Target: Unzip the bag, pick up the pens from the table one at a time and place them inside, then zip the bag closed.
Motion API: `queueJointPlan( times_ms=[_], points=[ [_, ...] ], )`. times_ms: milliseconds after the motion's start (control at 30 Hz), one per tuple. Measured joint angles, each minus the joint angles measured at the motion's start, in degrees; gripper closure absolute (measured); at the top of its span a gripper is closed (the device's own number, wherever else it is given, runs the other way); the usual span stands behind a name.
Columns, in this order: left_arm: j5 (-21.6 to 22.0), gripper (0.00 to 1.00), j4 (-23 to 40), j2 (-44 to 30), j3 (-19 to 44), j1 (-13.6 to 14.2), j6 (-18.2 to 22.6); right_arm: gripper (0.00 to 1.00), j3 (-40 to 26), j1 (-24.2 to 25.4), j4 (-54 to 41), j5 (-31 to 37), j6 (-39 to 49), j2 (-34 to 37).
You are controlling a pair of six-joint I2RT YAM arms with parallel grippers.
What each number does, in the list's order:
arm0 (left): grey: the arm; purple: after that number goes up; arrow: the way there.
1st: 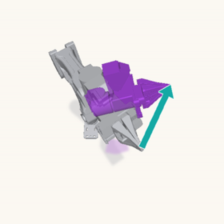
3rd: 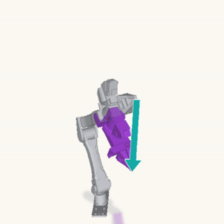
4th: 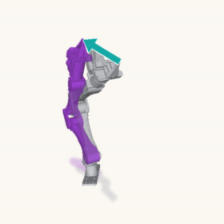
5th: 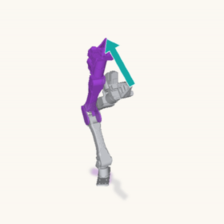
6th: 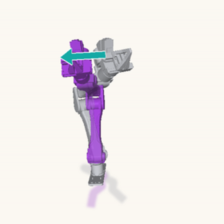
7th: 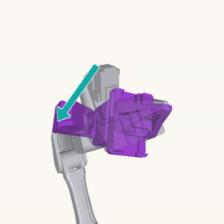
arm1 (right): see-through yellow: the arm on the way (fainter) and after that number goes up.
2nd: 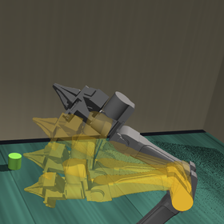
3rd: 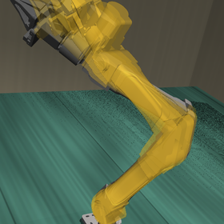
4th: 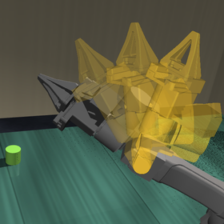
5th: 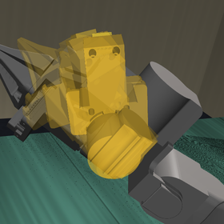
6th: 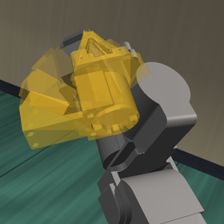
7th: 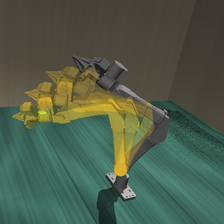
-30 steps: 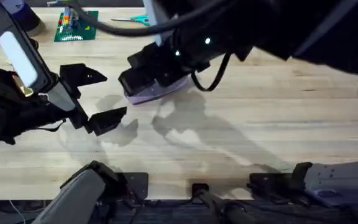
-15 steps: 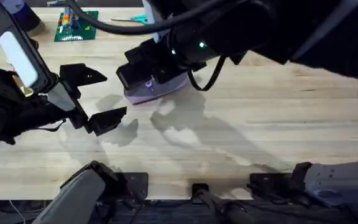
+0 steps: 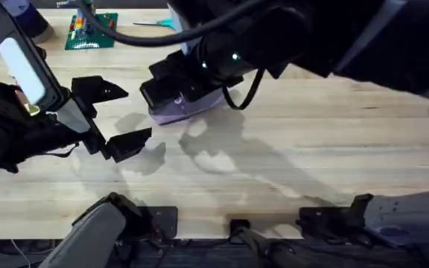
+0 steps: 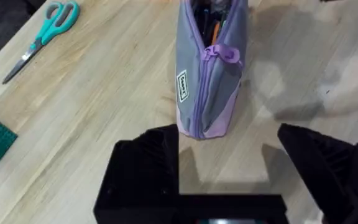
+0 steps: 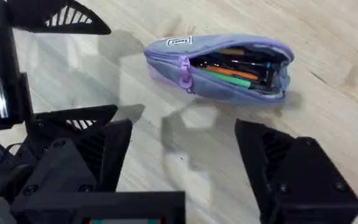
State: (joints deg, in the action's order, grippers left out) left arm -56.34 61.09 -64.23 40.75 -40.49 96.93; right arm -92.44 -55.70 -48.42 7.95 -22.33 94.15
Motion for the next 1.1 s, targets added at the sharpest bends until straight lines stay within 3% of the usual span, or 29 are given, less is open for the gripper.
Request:
queueJointPlan(
  times_ms=[1100],
  points=[
    [0.0,0.007,0.0,0.0,0.0,0.0,0.0,0.004,0.0,0.0,6.1,0.0,-0.2,11.0]
  ],
)
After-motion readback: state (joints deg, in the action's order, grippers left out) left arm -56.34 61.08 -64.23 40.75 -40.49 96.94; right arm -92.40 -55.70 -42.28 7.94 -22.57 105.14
